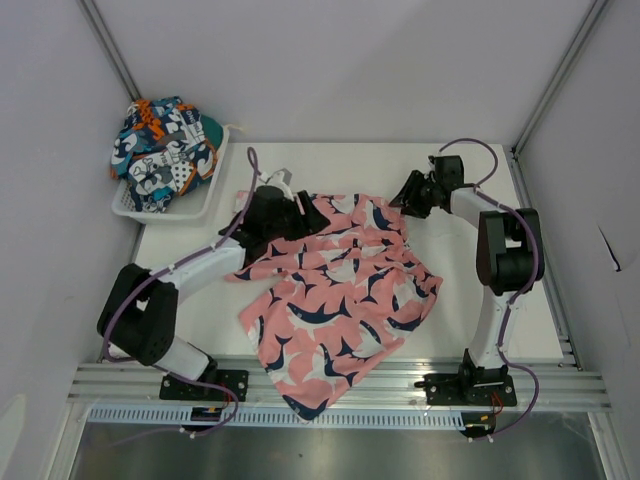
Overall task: Fold and stack the shorts
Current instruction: Fold the shorts
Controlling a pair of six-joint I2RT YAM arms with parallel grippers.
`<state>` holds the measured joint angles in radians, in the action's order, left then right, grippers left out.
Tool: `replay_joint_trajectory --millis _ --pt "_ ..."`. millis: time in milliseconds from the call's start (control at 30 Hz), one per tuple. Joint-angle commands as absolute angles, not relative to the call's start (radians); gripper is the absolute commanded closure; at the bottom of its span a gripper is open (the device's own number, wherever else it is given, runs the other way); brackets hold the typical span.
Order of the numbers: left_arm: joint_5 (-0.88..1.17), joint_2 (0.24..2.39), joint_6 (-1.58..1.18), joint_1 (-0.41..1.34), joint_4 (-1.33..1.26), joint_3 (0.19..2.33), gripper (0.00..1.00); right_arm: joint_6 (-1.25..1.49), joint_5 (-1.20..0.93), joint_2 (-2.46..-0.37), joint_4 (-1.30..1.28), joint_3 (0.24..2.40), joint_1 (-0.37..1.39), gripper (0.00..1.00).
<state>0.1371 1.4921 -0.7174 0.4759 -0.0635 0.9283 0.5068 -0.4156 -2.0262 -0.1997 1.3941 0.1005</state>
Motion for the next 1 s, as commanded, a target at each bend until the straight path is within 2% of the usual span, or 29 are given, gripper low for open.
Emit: replay_joint_trajectory --millis 0,267,333,433,467,567,667,967 --pt "0.124 1.529 -0.726 0.554 -0.107 0.946 0.32 0.531 -0.419 -2.055 -0.144 1.439 0.097 0.48" --pt "0.146 1.652 -0.73 0.767 -0.155 0.988 0.33 0.546 -0.428 -2.097 -0.124 1.491 0.097 0.48" --pt "0.149 1.67 -0.733 0.828 -0.152 0.996 0.33 0.552 -0.436 -2.105 -0.111 1.497 0.097 0.51" --pt "0.156 1.7 -0.758 0.877 -0.17 0.982 0.33 0.568 -0.452 -2.108 -0.086 1.499 0.097 0.68" --pt "0.163 1.707 -0.764 0.885 -0.179 0.976 0.33 0.575 -0.456 -2.112 -0.08 1.499 0.095 0.77" --pt "0.172 1.73 -0.775 0.929 -0.207 0.956 0.33 0.606 -0.471 -2.117 -0.042 1.486 0.089 0.94" --pt "0.153 1.769 -0.772 0.986 -0.196 0.96 0.34 0.65 -0.495 -2.121 0.029 1.468 0.077 1.0" --pt "0.152 1.908 -0.795 1.078 -0.187 0.999 0.35 0.733 -0.58 -2.178 0.118 1.483 0.034 1.0"
